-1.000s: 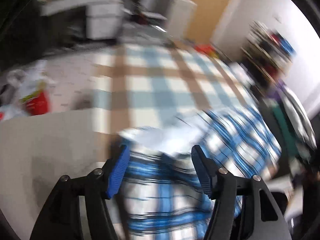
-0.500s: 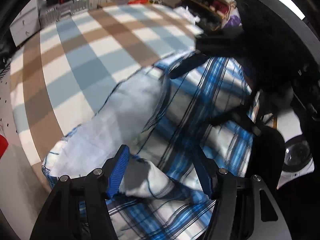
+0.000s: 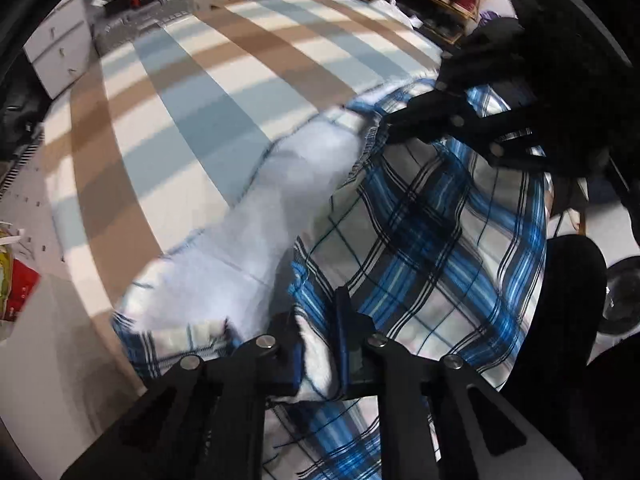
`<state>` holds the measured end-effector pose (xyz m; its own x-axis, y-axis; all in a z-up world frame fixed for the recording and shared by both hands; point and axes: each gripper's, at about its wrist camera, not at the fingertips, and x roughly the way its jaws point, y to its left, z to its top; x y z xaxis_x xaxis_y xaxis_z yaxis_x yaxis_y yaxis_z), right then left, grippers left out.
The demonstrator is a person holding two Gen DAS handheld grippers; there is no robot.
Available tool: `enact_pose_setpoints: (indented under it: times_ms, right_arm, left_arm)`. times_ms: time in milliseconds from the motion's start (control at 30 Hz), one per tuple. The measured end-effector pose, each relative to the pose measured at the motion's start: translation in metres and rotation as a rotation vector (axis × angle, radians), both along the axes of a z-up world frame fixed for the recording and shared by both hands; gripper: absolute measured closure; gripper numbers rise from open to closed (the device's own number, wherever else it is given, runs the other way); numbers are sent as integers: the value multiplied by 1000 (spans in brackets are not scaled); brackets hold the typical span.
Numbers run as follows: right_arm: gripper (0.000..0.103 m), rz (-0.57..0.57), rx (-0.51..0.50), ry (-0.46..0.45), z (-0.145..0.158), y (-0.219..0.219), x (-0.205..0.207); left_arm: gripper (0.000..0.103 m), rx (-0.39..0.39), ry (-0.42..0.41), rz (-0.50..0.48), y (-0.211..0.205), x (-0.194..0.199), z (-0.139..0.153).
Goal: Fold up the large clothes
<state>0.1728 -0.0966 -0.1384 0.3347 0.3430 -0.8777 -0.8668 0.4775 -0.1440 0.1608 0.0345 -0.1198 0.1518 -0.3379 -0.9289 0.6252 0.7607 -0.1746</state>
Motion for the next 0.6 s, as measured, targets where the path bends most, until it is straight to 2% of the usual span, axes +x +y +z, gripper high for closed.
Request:
enact_pose_setpoints:
  times_ms: [100, 200, 300, 400, 467, 500, 533, 600]
  right_arm:
    - [102, -64, 54, -46, 18, -2, 0]
    - [102, -181, 111, -105, 33, -4, 18]
    - [102, -324, 179, -99, 31, -10, 48]
    - [101, -350, 142, -64, 6, -1, 61]
    - [101, -362, 70, -56, -13, 9, 68]
    - [95, -376, 62, -53, -17, 8, 69]
    - [83, -394, 63, -32, -20, 6, 73]
    - [70, -448, 99, 11, -14, -7, 77]
  left_arm:
    - [96, 42, -72, 44, -2, 6, 16]
    - [96, 94, -147, 162, 3, 24, 26]
    - [95, 162, -121, 271, 12, 44, 4]
    - [95, 295, -110, 302, 11, 52, -29]
    - [95, 353, -106, 310, 12, 54, -42]
    - [95, 372, -102, 341, 19, 53, -44]
    - [95, 354, -101, 375, 27, 50, -41]
    - [95, 328, -104, 454, 44, 43, -26]
